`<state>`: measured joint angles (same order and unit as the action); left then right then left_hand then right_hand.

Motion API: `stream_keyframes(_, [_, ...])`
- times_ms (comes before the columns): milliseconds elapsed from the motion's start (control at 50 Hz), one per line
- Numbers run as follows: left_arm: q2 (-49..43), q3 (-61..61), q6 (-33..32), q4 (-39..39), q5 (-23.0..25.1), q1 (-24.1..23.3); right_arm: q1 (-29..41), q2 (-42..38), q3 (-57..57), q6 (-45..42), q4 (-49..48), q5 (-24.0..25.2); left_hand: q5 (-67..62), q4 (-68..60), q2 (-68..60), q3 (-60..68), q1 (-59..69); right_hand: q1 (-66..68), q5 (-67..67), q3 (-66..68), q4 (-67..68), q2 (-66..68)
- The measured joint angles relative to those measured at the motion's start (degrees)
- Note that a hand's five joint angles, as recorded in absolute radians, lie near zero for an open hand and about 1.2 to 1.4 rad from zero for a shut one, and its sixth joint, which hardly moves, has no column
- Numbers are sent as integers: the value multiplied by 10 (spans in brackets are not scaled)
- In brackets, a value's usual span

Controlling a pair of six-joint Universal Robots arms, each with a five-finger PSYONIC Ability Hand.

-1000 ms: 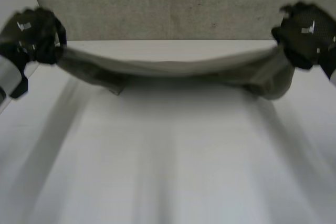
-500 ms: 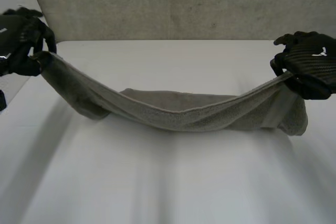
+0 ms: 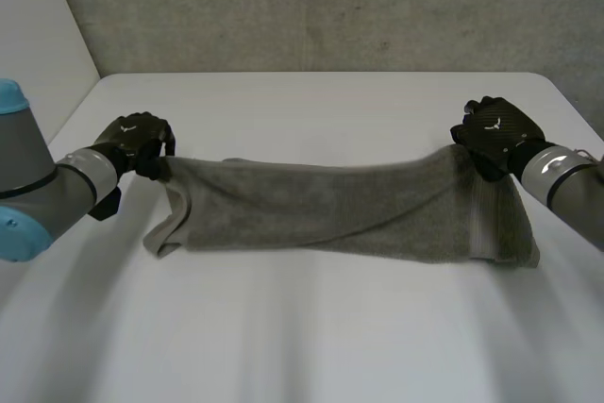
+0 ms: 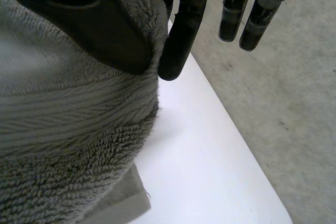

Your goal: Fold the towel.

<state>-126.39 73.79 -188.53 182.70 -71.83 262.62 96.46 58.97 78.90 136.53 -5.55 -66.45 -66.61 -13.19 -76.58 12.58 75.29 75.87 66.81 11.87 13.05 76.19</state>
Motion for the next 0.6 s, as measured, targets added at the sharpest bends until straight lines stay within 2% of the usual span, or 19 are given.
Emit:
stream_keyframes(160, [-29,-27,-11,4,-20,-3,8,-52,-7,0,-70,-34,0,0,0,0,0,0,0,0,0,0])
stream_keyframes(600, [-56,-32,-84,7,-25,-2,24,-107,-32,-1,-101,-27,0,0,0,0,0,0,0,0,0,0])
